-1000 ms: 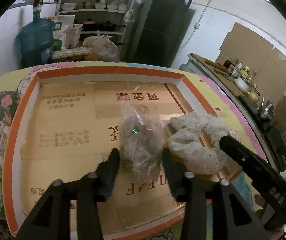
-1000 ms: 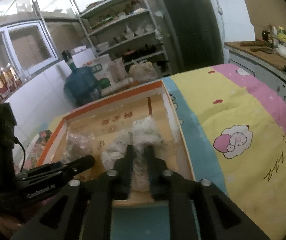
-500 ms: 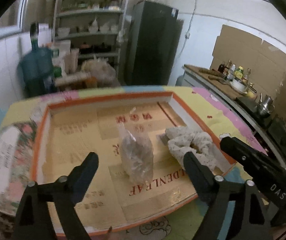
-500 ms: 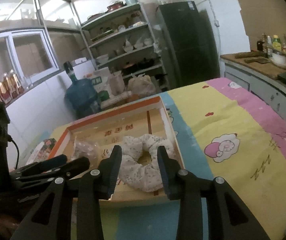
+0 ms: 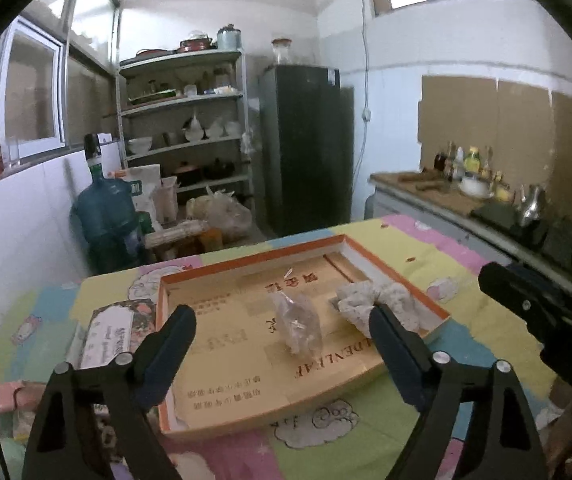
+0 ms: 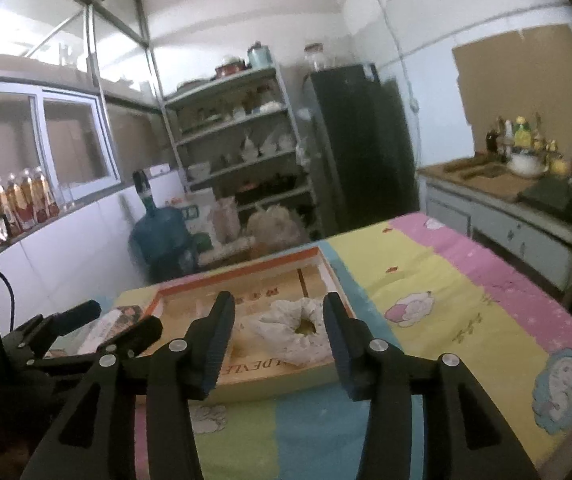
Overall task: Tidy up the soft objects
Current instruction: 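Withdraw both grippers from the tray back toward the pile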
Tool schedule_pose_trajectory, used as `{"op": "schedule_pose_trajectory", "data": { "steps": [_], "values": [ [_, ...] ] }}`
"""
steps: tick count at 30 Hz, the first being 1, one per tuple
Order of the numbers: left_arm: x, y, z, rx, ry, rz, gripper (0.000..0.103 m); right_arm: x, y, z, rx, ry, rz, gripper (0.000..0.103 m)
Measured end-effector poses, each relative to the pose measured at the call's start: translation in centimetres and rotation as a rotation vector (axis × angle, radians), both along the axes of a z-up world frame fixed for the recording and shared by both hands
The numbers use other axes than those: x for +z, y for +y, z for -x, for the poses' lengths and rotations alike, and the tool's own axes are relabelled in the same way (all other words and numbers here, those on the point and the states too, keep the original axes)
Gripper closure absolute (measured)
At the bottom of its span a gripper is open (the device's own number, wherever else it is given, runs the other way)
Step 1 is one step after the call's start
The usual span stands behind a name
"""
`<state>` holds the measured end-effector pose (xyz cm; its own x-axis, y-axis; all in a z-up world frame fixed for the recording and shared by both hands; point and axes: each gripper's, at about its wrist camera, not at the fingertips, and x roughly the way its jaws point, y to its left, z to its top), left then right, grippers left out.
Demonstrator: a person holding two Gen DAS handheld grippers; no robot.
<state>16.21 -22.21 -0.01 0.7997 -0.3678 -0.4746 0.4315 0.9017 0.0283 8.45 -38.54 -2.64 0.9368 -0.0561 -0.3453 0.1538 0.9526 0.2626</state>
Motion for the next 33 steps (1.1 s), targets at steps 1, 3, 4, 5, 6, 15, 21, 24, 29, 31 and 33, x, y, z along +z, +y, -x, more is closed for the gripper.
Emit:
{"op": "schedule_pose_trajectory", "data": {
  "steps": [1, 3, 4, 5, 6, 15, 21, 24, 29, 31, 33],
  "values": [
    [0.3, 0.5, 0.5, -0.008, -0.003, 0.015, 0.015, 0.2, 0.2, 0.8, -0.003, -0.011, -0.002, 0.048],
    [0.8, 1.7, 1.5, -0.008, -0.015, 0.040, 0.015, 0.6, 0.8, 2.0, -0.003, -0.028, -0.009, 0.043],
    [1.0, 2.2, 1.9, -0.003, -0.023, 0.046, 0.015, 0.7, 1.0, 2.5, 0.000, -0.033, -0.012, 0.040],
    [1.1, 2.7, 2.4, 0.005, -0.030, 0.050, 0.015, 0.9, 1.5, 3.2, 0.005, -0.038, -0.012, 0.038],
    [1.4, 3.2, 2.8, 0.015, -0.034, 0.051, 0.015, 1.0, 1.8, 3.4, 0.007, -0.039, -0.011, 0.035],
    [3.1, 9.3, 6.2, 0.093, -0.080, 0.089, 0.015, 2.2, 5.5, 5.8, 0.038, -0.037, 0.014, 0.029],
    [3.8, 14.0, 7.8, 0.155, -0.093, 0.119, 0.015, 2.7, 8.0, 6.3, 0.099, -0.040, 0.021, 0.029],
    [3.7, 16.4, 8.6, 0.184, -0.101, 0.115, 0.015, 2.7, 9.8, 6.3, 0.145, -0.036, 0.030, 0.029],
    [3.1, 20.3, 10.1, 0.227, -0.109, 0.139, 0.015, 2.3, 12.9, 5.7, 0.246, -0.019, 0.040, 0.029],
    [2.5, 22.0, 10.5, 0.245, -0.100, 0.146, 0.015, 1.9, 14.1, 5.4, 0.279, -0.008, 0.042, 0.029],
    [2.0, 23.0, 10.8, 0.259, -0.091, 0.149, 0.015, 1.4, 15.5, 5.0, 0.326, 0.005, 0.048, 0.029]
  ]
}}
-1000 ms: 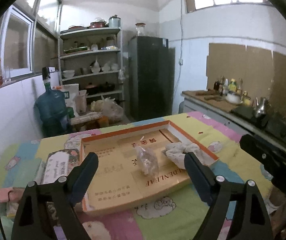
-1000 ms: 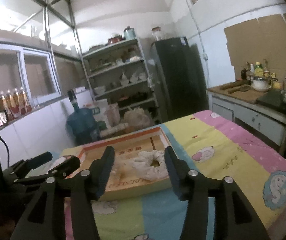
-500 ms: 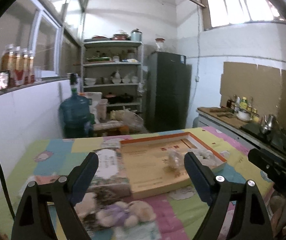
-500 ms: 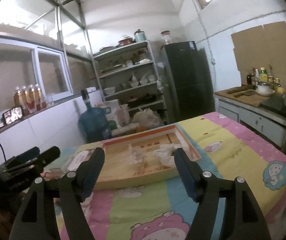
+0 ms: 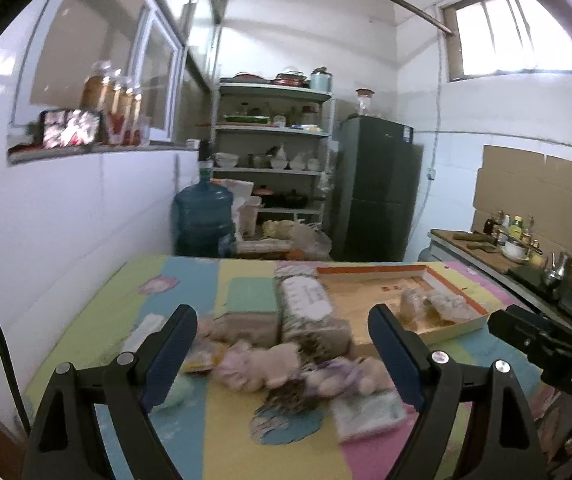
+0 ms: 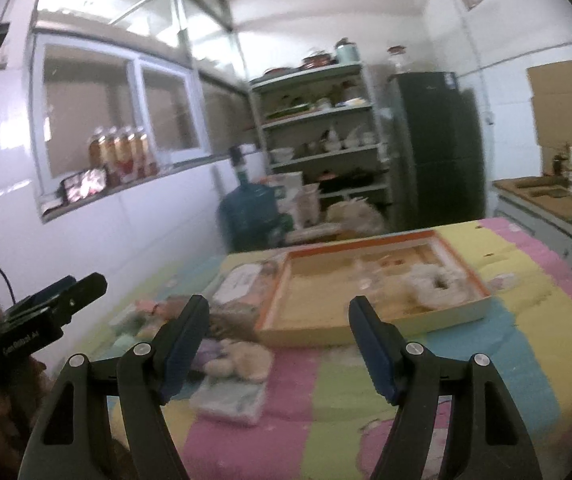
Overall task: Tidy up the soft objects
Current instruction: 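Withdraw both grippers from the tray back toward the pile, then grasp the bagged mint-green sponge with the left gripper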
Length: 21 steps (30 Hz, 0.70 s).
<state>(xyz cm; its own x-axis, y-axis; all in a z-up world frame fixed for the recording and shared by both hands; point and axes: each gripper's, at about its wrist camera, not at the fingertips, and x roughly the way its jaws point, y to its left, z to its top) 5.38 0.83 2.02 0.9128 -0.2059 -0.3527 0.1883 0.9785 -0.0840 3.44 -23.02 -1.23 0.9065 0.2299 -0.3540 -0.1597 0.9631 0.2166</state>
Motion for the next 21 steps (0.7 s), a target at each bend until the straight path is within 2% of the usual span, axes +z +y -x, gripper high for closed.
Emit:
{"op": "schedule_pose_trajectory", "data": {
  "steps": [8, 15, 21],
  "values": [
    [-2.8, 4.3, 1.1, 0.018, 0.029, 0.026, 0.015, -3.7, 5.4, -2.6, 0.172, 0.100, 0.103, 0.029],
    [-5.6, 7.6, 1.4, 0.038, 0.071, 0.067, 0.015, -6.3, 7.4, -4.5, 0.198, 0.161, 0.170, 0.029],
    [-7.8, 9.2, -1.4, 0.017, 0.156, 0.121, 0.015, -7.1, 8.3, -5.4, 0.204, 0.162, 0.189, 0.029]
  ]
}}
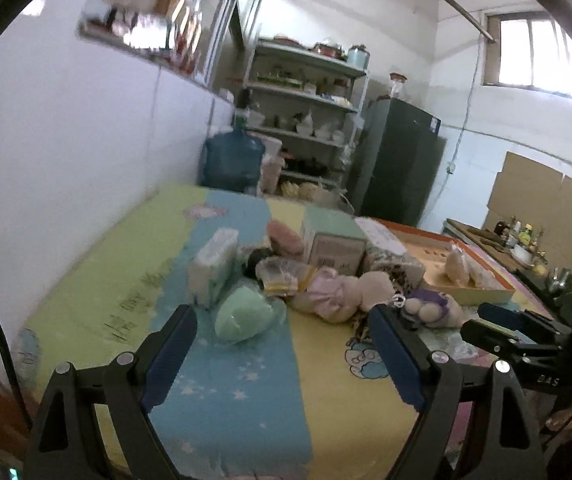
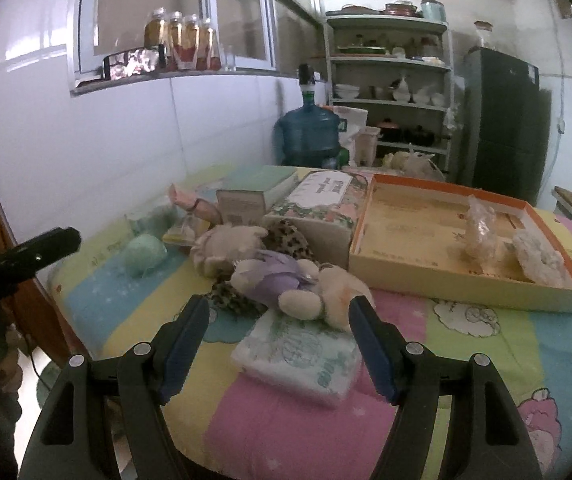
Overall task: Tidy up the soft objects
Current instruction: 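Grasp the bagged mint-green sponge with the left gripper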
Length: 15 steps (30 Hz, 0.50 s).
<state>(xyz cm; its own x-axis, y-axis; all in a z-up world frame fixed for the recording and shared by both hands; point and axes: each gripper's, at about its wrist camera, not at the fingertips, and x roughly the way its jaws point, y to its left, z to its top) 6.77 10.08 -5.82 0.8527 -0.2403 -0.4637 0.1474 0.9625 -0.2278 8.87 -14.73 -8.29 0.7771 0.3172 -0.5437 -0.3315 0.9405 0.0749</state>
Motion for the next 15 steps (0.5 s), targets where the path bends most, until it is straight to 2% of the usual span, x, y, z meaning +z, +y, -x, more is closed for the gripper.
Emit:
{"op": "schedule_pose_trajectory", "data": {
  "steps": [4, 7, 15],
  "values": [
    [-1.8, 0.5, -3.1, -0.037, 0.076, 0.013, 0.017, -0.2, 0.1, -0.2, -0.004, 0.008, 0.004, 0.029],
    [-3.2, 0.7, -5.0, -0.038, 0.123, 0.009, 0.025, -0.6, 0.2, -1.0, -0.012, 0.017, 0.014, 0.029],
    [-5.4, 0.5, -7.6, -0.049, 0.180, 0.011, 0.033, -1.6, -0.2, -2.9, -0.040, 0.039, 0.039, 0.029]
  ]
}}
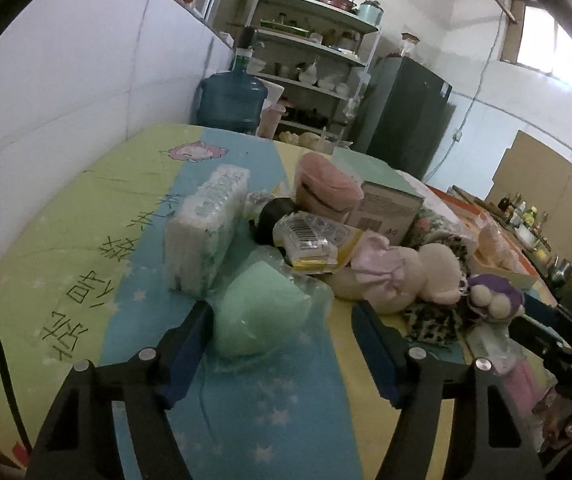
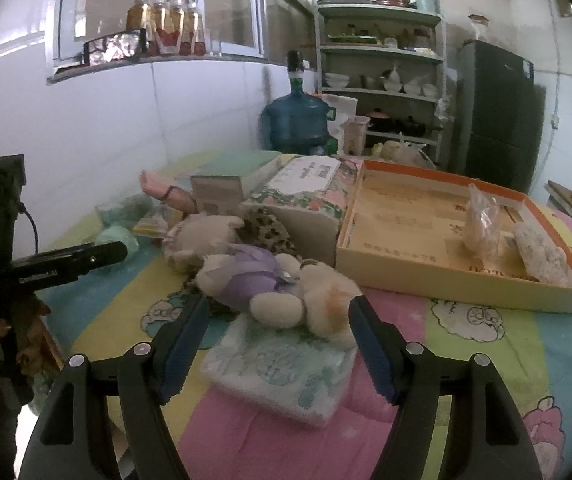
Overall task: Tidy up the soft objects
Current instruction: 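Grasp the bagged mint-green sponge with the left gripper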
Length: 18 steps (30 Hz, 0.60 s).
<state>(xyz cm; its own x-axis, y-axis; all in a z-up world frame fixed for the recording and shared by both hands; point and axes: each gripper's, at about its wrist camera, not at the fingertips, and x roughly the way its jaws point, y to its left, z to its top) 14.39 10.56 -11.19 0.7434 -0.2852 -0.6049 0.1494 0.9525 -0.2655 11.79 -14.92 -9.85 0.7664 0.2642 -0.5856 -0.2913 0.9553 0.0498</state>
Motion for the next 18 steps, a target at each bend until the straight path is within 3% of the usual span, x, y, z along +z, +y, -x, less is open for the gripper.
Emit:
{"op": "schedule_pose_trajectory", "data": {
  "steps": [5, 13, 18],
  "values": [
    [-0.1, -0.6, -0.1, -0.019, -0.007, -0.028, 0.056, -0.5, 0.4, -1.2, 0.003, 0.019, 0.051, 0.029],
    [-0.1, -0.2, 0.2, -0.028, -0.028, -0.016, 0.060, -0.1, 1.5, -1.5, 0.017, -0.035, 0.181, 0.036],
    [0.0, 0.0, 0.5, -0.029, -0.038, -0.016, 0.062, -0.1, 3.0, -1.5, 0.084, -0.083, 0.353, 0.036]
  ]
}}
